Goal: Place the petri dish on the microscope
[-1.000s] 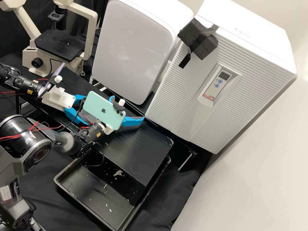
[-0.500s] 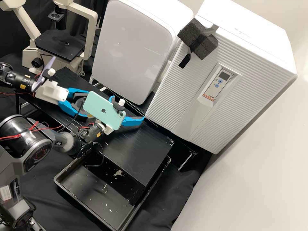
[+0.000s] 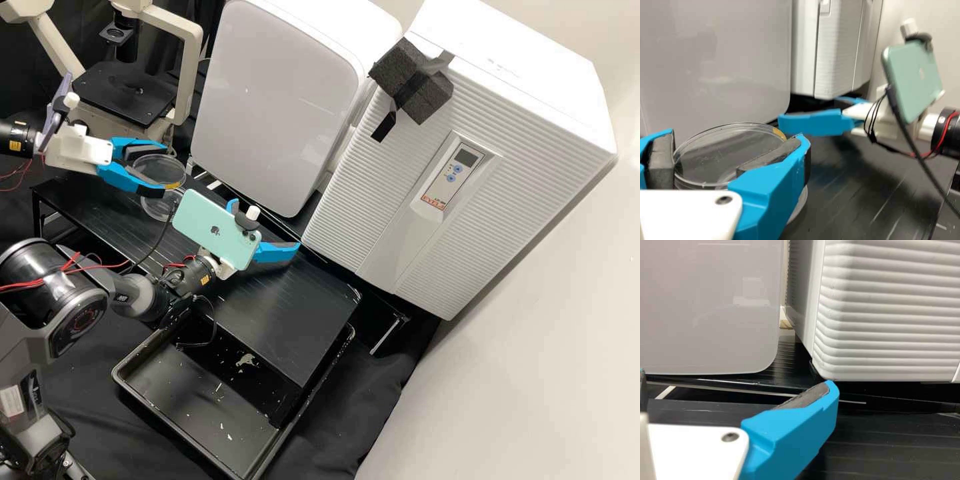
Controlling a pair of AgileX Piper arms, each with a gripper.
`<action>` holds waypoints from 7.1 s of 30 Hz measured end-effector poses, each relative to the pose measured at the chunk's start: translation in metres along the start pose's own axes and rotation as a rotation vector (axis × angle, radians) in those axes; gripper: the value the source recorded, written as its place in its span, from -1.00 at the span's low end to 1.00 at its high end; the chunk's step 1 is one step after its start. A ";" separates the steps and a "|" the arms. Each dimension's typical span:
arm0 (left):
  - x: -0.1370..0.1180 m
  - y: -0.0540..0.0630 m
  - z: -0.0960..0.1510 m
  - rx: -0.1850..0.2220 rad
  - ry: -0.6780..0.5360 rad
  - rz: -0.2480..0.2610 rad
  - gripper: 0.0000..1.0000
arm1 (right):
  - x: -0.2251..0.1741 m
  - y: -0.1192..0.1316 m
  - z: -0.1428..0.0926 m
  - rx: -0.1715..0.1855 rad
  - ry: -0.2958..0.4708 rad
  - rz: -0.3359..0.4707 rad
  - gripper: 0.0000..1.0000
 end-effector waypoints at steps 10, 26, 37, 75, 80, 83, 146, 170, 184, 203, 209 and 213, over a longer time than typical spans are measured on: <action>0.008 -0.010 0.000 -0.013 -0.015 -0.019 -1.00 | 0.000 0.000 0.000 0.000 0.000 0.000 1.00; 0.030 -0.025 -0.005 -0.034 0.003 -0.072 -1.00 | 0.000 0.000 0.000 0.000 0.000 0.000 1.00; 0.031 -0.026 -0.001 -0.035 -0.008 -0.074 -1.00 | 0.000 0.000 0.000 0.000 0.000 0.000 1.00; 0.026 -0.037 0.001 0.012 -0.007 -0.108 1.00 | 0.000 0.000 0.000 0.000 0.000 0.000 1.00; 0.027 -0.038 0.002 0.032 -0.008 -0.107 1.00 | 0.000 0.000 0.000 0.000 0.000 0.000 1.00; 0.028 -0.042 0.000 0.034 0.001 -0.113 1.00 | 0.000 0.000 0.000 0.000 0.000 0.000 1.00; 0.035 -0.045 -0.003 0.020 -0.006 -0.098 -1.00 | 0.000 0.000 0.000 0.000 0.000 0.000 1.00; 0.028 -0.035 -0.008 0.027 0.024 -0.085 -1.00 | 0.000 0.000 0.000 0.000 0.000 0.000 1.00; 0.016 -0.012 -0.004 0.037 0.028 -0.015 -1.00 | 0.000 0.000 0.000 0.000 0.000 0.000 1.00; 0.022 -0.030 -0.012 0.016 0.041 -0.069 -1.00 | 0.000 0.000 0.000 0.000 0.000 0.000 1.00; 0.023 -0.031 -0.012 0.009 0.041 -0.068 -1.00 | 0.000 0.000 0.000 0.000 0.000 0.000 1.00; 0.023 -0.031 -0.012 -0.002 0.041 -0.068 -1.00 | 0.000 0.000 0.000 0.000 0.000 0.000 1.00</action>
